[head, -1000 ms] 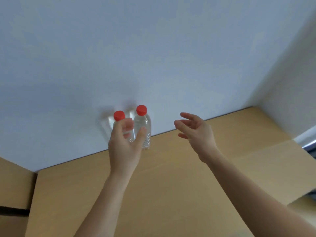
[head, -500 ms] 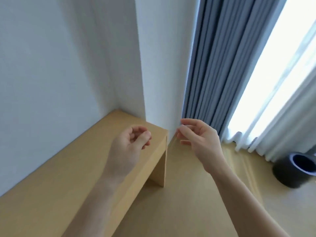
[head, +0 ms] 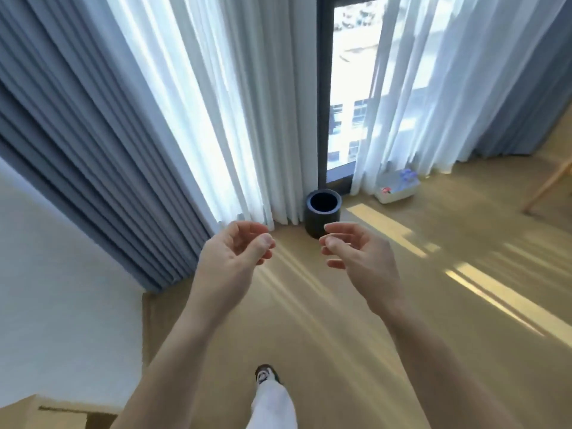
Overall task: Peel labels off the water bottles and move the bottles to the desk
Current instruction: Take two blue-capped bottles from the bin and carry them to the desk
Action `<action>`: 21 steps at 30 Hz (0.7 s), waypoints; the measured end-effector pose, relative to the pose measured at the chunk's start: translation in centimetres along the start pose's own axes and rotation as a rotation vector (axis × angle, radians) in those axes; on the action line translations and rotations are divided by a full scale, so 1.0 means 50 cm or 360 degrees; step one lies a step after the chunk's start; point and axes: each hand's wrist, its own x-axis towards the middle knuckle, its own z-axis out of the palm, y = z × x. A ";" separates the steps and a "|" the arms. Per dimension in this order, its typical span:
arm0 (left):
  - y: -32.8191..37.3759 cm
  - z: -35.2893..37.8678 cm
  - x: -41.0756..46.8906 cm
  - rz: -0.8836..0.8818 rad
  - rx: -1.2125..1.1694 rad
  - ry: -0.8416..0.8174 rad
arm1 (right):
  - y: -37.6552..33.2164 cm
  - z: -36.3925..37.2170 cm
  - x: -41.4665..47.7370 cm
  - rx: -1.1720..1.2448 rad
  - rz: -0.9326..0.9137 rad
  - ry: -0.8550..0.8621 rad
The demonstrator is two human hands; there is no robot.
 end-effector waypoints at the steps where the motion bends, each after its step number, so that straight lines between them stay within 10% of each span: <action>1: -0.005 0.023 0.040 -0.0007 -0.0025 -0.0062 | 0.004 -0.017 0.029 -0.0003 0.0024 0.0073; 21: 0.034 0.325 0.803 -0.0024 -0.0179 -0.0701 | -0.038 -0.108 0.691 0.0172 0.0170 0.0829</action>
